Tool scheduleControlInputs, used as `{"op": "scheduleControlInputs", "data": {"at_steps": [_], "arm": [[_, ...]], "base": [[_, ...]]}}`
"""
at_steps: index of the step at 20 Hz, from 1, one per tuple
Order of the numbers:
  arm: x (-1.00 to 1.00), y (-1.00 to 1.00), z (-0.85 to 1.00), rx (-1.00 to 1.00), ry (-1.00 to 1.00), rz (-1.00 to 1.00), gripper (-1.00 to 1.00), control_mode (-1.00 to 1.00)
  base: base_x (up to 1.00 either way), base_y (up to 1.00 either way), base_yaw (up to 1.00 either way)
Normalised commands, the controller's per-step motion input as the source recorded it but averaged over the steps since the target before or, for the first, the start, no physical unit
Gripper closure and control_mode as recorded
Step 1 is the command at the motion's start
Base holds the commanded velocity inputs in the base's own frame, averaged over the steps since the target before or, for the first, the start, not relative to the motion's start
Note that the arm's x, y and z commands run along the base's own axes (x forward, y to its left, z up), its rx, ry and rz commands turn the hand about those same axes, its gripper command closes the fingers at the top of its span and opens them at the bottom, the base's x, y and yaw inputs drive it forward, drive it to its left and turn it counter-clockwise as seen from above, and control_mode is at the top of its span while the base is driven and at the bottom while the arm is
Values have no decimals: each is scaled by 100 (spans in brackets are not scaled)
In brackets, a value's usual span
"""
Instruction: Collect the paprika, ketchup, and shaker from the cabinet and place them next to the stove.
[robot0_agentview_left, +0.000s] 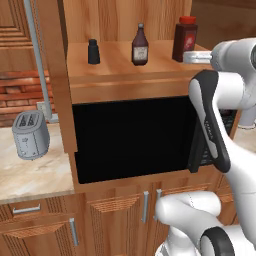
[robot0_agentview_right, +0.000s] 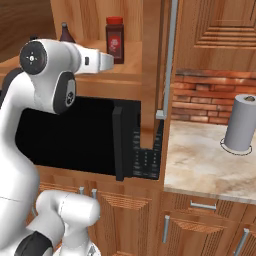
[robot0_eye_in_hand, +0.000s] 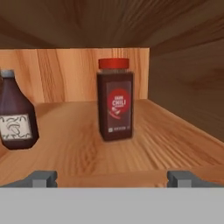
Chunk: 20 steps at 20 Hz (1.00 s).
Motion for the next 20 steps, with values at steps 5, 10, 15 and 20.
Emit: {"op": "scheduleControlInputs", "data": {"at_steps": [5,10,15,20], "arm": [[16,-1,0,0,0,0,-100,-100],[31,0,0,0,0,0,-100,-100],[27,-3,7,0,0,0,-100,-100],[32,-13,22,0,0,0,-100,-100]], "base": [[0,0,0],[0,0,0],[0,0,0],[0,0,0]]}}
